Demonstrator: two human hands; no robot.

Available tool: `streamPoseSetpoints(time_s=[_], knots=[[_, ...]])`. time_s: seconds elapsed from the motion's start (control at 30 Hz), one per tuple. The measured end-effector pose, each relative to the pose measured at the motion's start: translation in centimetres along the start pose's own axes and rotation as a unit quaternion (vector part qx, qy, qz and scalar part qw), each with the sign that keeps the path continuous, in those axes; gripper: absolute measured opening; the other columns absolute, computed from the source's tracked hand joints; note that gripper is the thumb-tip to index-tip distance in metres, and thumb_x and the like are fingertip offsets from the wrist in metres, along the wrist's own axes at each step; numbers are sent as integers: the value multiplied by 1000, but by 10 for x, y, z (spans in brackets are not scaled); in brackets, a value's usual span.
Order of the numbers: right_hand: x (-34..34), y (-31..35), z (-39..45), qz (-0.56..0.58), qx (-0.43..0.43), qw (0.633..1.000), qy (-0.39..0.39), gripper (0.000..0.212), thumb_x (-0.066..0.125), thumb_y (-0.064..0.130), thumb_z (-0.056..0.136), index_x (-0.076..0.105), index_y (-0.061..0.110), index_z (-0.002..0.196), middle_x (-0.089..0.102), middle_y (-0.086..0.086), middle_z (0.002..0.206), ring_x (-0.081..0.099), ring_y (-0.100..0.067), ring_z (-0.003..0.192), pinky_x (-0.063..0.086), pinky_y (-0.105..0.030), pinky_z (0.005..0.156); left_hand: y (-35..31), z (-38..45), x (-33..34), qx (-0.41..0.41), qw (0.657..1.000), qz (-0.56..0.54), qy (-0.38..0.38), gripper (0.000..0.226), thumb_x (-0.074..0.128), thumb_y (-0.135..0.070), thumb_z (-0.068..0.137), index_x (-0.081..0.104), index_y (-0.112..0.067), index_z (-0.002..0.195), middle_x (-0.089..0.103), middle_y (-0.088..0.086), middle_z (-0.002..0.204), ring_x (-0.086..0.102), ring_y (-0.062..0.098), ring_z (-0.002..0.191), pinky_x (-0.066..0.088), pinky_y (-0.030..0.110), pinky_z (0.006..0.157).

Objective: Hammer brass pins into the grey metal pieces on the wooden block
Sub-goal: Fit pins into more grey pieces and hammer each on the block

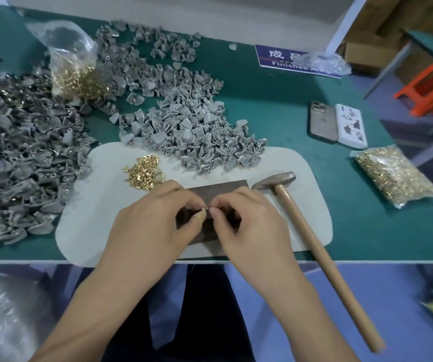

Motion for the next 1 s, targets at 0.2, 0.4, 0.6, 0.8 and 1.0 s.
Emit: streamPoseSetpoints(time_s=[0.2,0.4,0.6,0.8,1.0], knots=[[-2,0,6,24,10,999,24,8,70,23,91,71,30,87,58,14,82,53,-9,83,49,-39,74,7,-1,3,-9,999,-47,-9,9,75,-43,83,69,-45,89,58,-24,93,50,-13,79,33,17,59],[-15,13,10,-87,-19,995,39,7,68,31,93,74,33,89,62,14,84,52,-8,90,46,-32,71,7,0,2,-4,999,-41,-19,7,74,-46,82,72,-46,88,60,-27,91,48,-18,78,30,16,56],[-21,31,20,-200,-46,970,128,20,51,30,101,71,30,98,62,10,97,49,-12,102,46,-35,79,9,1,3,-4,999,-40,-19,13,79,-32,79,74,-41,87,61,-26,89,48,-18,78,28,14,55],[-20,57,23,-252,-40,957,141,7,66,13,80,68,18,74,62,1,79,54,-20,85,27,-31,56,10,3,1,-2,998,-57,-15,6,73,-37,81,76,-39,85,61,-21,86,49,-15,77,32,15,58],[-19,60,32,-241,-5,952,189,24,62,10,88,45,23,78,29,5,73,32,-20,86,28,-31,66,11,4,2,9,997,-81,-1,10,70,-29,83,76,-36,88,59,-18,85,50,-8,75,37,21,60]])
Point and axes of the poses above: each hand's wrist, its own z-axis towards the middle knuckle, its own x-axis out of the palm, y = z × x, the point moved 2 cm from there along z, towards the middle knuckle
